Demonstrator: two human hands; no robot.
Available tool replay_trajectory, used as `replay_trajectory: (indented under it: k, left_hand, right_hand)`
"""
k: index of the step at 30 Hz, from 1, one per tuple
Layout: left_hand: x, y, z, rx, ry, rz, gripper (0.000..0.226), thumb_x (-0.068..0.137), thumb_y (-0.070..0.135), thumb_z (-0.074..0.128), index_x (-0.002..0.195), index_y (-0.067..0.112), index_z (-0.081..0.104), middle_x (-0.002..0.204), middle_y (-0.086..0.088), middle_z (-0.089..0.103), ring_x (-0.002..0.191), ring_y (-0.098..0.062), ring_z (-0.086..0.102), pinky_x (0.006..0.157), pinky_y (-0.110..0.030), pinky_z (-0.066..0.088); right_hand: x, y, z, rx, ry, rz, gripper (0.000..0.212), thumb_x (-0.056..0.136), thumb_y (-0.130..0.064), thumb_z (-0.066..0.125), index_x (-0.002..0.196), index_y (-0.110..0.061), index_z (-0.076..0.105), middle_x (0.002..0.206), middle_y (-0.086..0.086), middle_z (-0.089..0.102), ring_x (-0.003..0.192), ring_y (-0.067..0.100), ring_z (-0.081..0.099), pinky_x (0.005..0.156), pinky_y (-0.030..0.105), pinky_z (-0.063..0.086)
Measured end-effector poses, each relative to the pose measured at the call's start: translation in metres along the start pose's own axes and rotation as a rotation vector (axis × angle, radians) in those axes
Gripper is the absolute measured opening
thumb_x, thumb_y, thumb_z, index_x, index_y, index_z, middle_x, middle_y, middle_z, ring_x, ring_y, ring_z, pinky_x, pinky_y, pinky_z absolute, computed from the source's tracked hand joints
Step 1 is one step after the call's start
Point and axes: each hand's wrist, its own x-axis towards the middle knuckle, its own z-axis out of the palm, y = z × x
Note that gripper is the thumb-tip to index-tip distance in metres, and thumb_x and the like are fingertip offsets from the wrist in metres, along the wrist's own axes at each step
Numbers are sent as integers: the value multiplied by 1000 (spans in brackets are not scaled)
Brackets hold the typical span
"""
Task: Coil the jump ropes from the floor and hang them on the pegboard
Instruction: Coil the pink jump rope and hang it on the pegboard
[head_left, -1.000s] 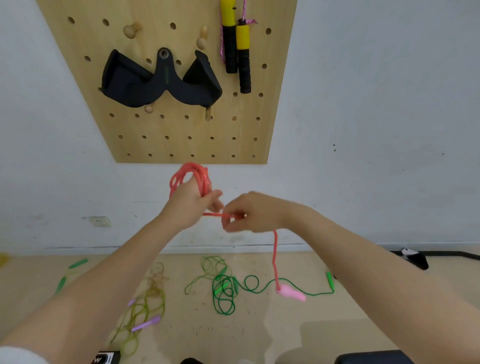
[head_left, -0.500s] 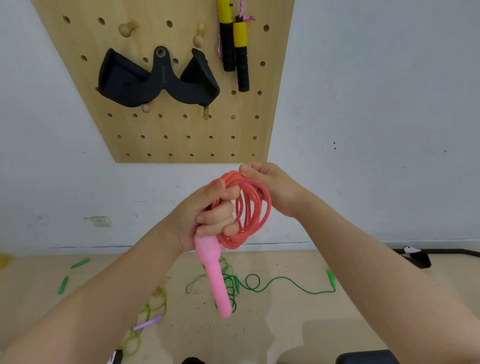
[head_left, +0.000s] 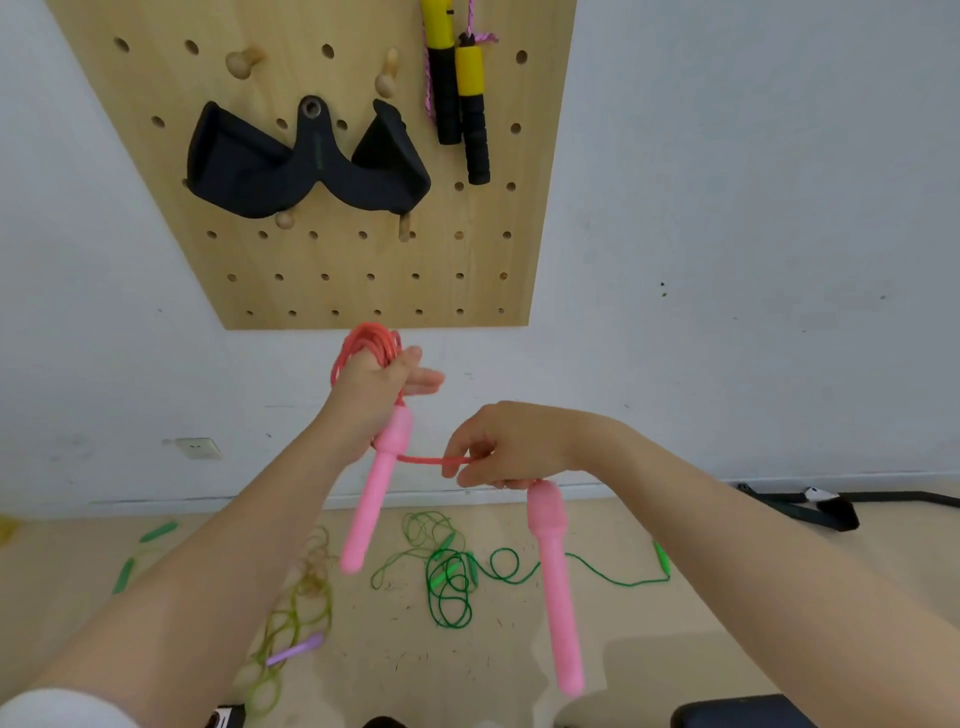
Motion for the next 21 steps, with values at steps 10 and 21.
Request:
replay_trajectory:
  k: [10,21]
  left_hand:
    - [-37,8,2,-346,-475,-136,38,88,36,50,87,-1,55,68,-14,70,62,-20,68,71,-30,53]
    - [-34,7,2,-267,-655,-92,43,84,47,51,75,5,51,50,-9,59,44,-21,54,52,-28,44]
  right_hand:
    - [-12,-5,-29,87,303,-105,8,81,-17,69,82,-10,65,62,-5,61,52,6,49,53,32,46]
    - [-15,-3,-34,-83,549,-217,11,82,-20,71,78,-16,61,65,-4,63,57,7,55,60,26,47]
